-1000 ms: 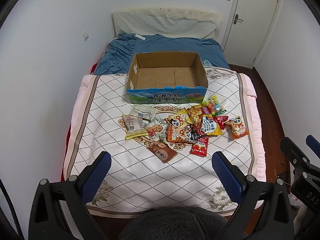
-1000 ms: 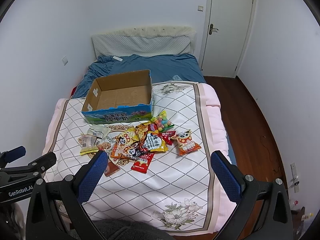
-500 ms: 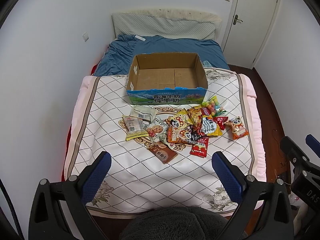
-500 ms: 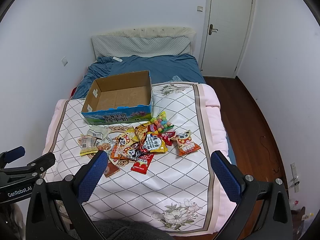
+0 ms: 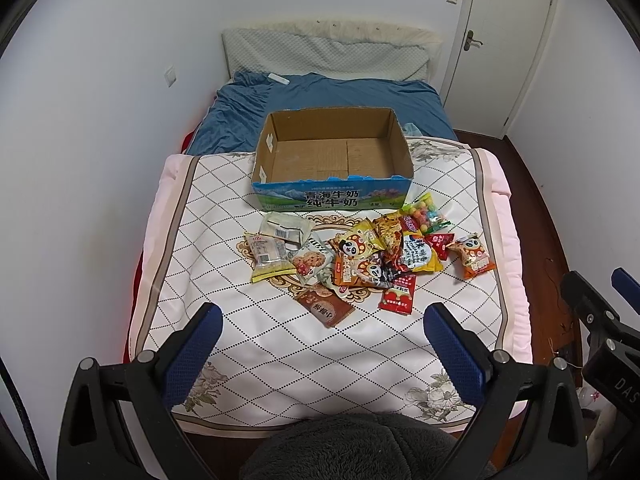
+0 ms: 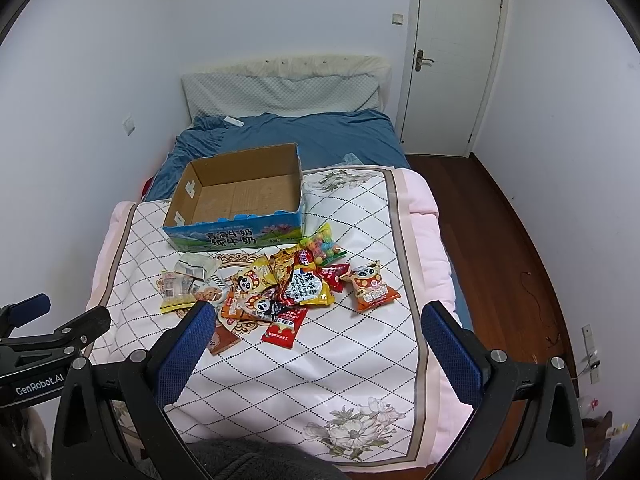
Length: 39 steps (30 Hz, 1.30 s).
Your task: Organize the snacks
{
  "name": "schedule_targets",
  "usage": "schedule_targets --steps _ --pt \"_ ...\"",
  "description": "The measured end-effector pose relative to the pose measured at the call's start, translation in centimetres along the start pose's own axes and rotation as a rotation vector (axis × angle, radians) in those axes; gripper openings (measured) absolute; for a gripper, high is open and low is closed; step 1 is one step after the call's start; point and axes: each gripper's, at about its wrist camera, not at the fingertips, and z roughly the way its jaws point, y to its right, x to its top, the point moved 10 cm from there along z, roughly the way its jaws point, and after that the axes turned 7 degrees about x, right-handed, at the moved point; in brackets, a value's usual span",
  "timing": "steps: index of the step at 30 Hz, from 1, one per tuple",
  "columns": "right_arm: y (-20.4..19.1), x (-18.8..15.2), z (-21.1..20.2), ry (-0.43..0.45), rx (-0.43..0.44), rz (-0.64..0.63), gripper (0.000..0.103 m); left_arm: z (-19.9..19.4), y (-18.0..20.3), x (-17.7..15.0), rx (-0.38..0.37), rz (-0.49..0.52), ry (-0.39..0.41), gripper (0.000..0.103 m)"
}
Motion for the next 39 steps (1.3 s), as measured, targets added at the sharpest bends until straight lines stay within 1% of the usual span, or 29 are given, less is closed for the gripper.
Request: schedule_targets --steps 10,20,25,29,33,36,39 --pt "0.0 -0.1 0.0 0.001 -0.001 0.000 0.103 -0.3 0.2 0.1 -0.002 -0.001 0.007 0.103" --pt "0.1 -0.2 -0.3 -0.004 0.024 0.009 0.103 -0.6 0.2 -0.4 -0.006 -0.002 0.010 0.103" --pt "0.4 -0.4 1.4 -0.033 0.045 0.031 0.103 0.9 -0.5 0.1 0.026 -0.028 0.017 0.103" --pt "0.9 -0.8 4.2 -0.074 0.058 0.061 0.103 3.9 -1.8 0.4 0.048 -0.078 -0.018 0.103" --pt "1.7 -0.7 8.7 -0.127 0.062 0.087 0.103 7.5 -3.2 0.5 0.093 -0.107 -0.056 0.103" --pt "2.2 -0.6 13.3 -0.181 0.057 0.085 0.103 10.9 -3.8 0.3 0.114 -0.111 -0.109 0.103" --pt "2.5 -0.5 19.0 -0.260 0.058 0.071 0.103 14.6 -3.7 0.1 0.123 -0.104 -0.164 0.103"
